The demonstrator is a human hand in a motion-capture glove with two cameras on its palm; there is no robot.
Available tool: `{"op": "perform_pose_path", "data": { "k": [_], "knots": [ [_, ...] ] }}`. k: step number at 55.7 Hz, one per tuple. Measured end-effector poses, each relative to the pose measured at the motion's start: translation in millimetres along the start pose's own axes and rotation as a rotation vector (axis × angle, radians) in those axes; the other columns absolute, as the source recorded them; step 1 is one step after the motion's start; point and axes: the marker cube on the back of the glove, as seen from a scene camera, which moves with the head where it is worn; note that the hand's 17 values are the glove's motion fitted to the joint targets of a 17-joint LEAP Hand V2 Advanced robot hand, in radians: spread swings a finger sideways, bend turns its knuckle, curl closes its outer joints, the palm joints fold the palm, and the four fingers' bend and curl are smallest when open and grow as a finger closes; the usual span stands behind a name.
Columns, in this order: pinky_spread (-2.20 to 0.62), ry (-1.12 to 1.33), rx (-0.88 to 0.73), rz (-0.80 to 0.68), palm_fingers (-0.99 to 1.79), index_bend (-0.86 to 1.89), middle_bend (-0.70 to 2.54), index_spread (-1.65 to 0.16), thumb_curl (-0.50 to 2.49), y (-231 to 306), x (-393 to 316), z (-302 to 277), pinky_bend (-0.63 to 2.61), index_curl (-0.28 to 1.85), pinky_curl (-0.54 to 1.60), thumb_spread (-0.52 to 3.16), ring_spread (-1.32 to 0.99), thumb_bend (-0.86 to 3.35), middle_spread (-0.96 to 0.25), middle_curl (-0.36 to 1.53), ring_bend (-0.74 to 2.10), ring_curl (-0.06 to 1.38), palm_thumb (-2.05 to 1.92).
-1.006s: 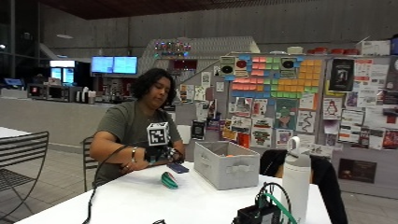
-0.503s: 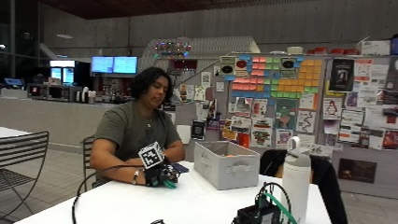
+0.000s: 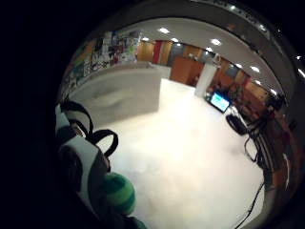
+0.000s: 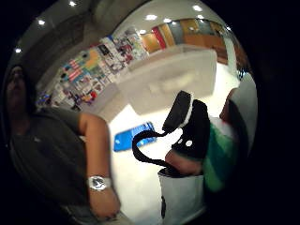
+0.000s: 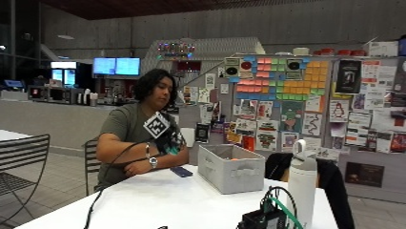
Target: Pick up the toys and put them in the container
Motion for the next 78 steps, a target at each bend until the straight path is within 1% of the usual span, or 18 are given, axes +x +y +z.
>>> {"op": "perform_pose_path", "data": {
  "k": [14,19,23,26,28,31,38,41,42,43,44,47,53,56,63,69,76,78],
  "knots": [
    [-0.44,-0.046,0.218,-0.192,1.25,0.8,1.32,-0.26,0.42,-160.1,-55.1,-63.8,1.05,0.93,0.6,1.54,-0.32,0.09,-0.26,0.85,1.51,0.68,0.2],
    [-0.44,0.015,0.261,-0.066,1.24,0.82,1.34,-0.25,0.42,-209.1,-56.2,-65.7,1.06,0.94,0.61,1.55,-0.32,0.08,-0.26,0.84,1.53,0.67,0.18],
    [-0.44,-0.07,0.274,-0.137,1.23,0.83,1.35,-0.24,0.42,-230.5,-66.9,-63.5,1.07,0.94,0.61,1.56,-0.31,0.07,-0.25,0.84,1.53,0.67,0.16],
    [-0.44,-0.024,0.28,0.013,1.23,0.83,1.36,-0.24,0.42,-250.1,-61.5,-55.0,1.08,0.94,0.61,1.57,-0.31,0.07,-0.24,0.83,1.54,0.67,0.15],
    [-0.44,0.0,0.281,0.009,1.23,0.84,1.36,-0.24,0.41,-257.0,-58.9,-48.2,1.08,0.94,0.61,1.57,-0.31,0.06,-0.24,0.83,1.54,0.66,0.14],
    [-0.43,-0.034,0.267,-0.158,1.22,0.84,1.36,-0.23,0.41,-256.8,-61.4,-38.0,1.08,0.94,0.61,1.58,-0.31,0.05,-0.24,0.83,1.54,0.66,0.11],
    [-0.42,-0.031,0.084,-0.053,1.06,0.76,1.31,-0.23,0.37,-256.7,-39.1,-3.4,0.96,0.9,0.55,1.53,-0.29,-0.01,-0.23,0.77,1.42,0.6,0.0],
    [-0.38,-0.097,-0.014,-0.095,0.8,0.69,1.21,-0.24,0.35,-248.1,-37.5,5.5,0.88,0.89,0.54,1.48,-0.31,-0.04,-0.23,0.73,1.36,0.58,-0.05],
    [-0.35,-0.092,-0.035,-0.095,0.46,0.66,1.11,-0.26,0.33,-245.6,-35.4,8.4,0.83,0.88,0.53,1.43,-0.31,-0.07,-0.24,0.7,1.28,0.56,-0.1],
    [-0.33,-0.073,-0.05,-0.094,0.38,0.7,1.08,-0.26,0.33,-243.2,-32.9,11.3,0.83,0.9,0.56,1.41,-0.31,-0.07,-0.24,0.7,1.27,0.58,-0.1],
    [-0.28,-0.043,-0.06,-0.092,0.09,0.68,0.98,-0.28,0.31,-240.9,-30.3,14.3,0.82,0.89,0.56,1.33,-0.3,-0.12,-0.23,0.67,1.15,0.55,-0.16],
    [-0.22,0.02,-0.076,-0.046,-0.05,0.66,0.87,-0.31,0.29,-235.8,-24.8,19.9,0.85,0.84,0.54,1.23,-0.28,-0.13,-0.21,0.61,1.02,0.5,-0.18],
    [-0.12,-0.073,-0.104,0.076,0.0,0.58,0.7,-0.37,0.24,-226.5,-13.3,11.8,0.85,0.72,0.45,1.11,-0.26,-0.13,-0.19,0.53,0.86,0.37,-0.19],
    [-0.09,0.013,-0.12,0.075,0.03,0.56,0.68,-0.38,0.22,-215.7,0.6,9.9,0.85,0.69,0.43,1.08,-0.25,-0.12,-0.18,0.51,0.83,0.34,-0.18],
    [-0.04,0.126,-0.234,-0.066,0.12,0.53,0.66,-0.4,0.19,-167.1,11.3,4.2,0.76,0.64,0.39,1.07,-0.25,-0.1,-0.18,0.49,0.87,0.33,-0.15],
    [-0.02,0.133,-0.312,0.183,0.15,0.53,0.64,-0.41,0.17,-135.2,11.3,0.4,0.7,0.63,0.37,1.09,-0.24,-0.09,-0.18,0.47,0.89,0.33,-0.13],
    [-0.01,0.111,-0.359,0.108,0.19,0.51,0.63,-0.42,0.16,-84.6,22.3,-4.7,0.66,0.61,0.36,1.11,-0.25,-0.09,-0.19,0.46,0.89,0.33,-0.12],
    [0.0,0.13,-0.369,0.211,0.2,0.51,0.63,-0.42,0.16,-75.2,33.7,-5.1,0.64,0.6,0.35,1.11,-0.25,-0.08,-0.19,0.46,0.9,0.33,-0.12]
  ]
}}
